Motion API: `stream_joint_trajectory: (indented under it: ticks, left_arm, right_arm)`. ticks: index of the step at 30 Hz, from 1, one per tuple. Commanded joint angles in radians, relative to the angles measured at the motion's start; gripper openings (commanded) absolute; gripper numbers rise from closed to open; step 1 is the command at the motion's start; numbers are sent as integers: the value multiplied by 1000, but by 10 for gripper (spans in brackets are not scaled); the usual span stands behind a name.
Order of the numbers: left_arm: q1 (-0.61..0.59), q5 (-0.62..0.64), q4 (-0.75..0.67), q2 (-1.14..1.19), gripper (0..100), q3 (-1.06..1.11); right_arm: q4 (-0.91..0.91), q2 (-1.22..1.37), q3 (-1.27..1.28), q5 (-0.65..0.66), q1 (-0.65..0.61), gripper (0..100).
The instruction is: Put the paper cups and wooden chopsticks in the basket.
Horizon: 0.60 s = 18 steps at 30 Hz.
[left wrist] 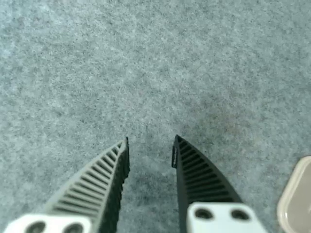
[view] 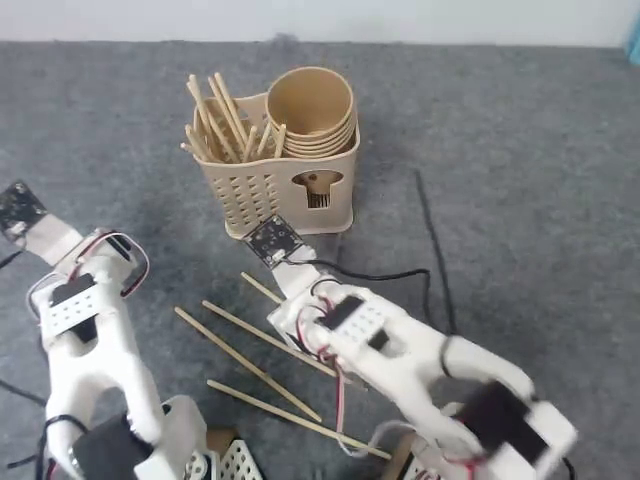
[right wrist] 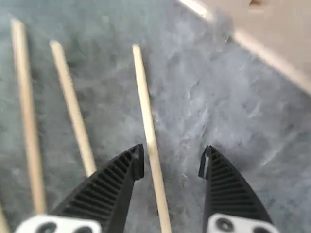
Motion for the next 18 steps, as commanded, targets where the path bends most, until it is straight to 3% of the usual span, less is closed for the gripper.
stream_joint_trajectory:
  ticks: [1, 7, 11, 13, 18]
  left_arm:
    - [0, 9, -23, 2, 137, -44]
    - [0, 9, -23, 2, 137, -44]
    - [0, 9, -23, 2, 137, -44]
    - [0, 9, -23, 2, 137, -44]
    - [0, 9, -23, 2, 137, -44]
  right_arm:
    - [-19, 88, -114, 15, 16, 198]
    - [-19, 99, -121, 14, 13, 177]
    - [-19, 94, -121, 9, 13, 0]
    - [2, 94, -121, 9, 15, 41]
    - [139, 48, -140, 8, 10, 8]
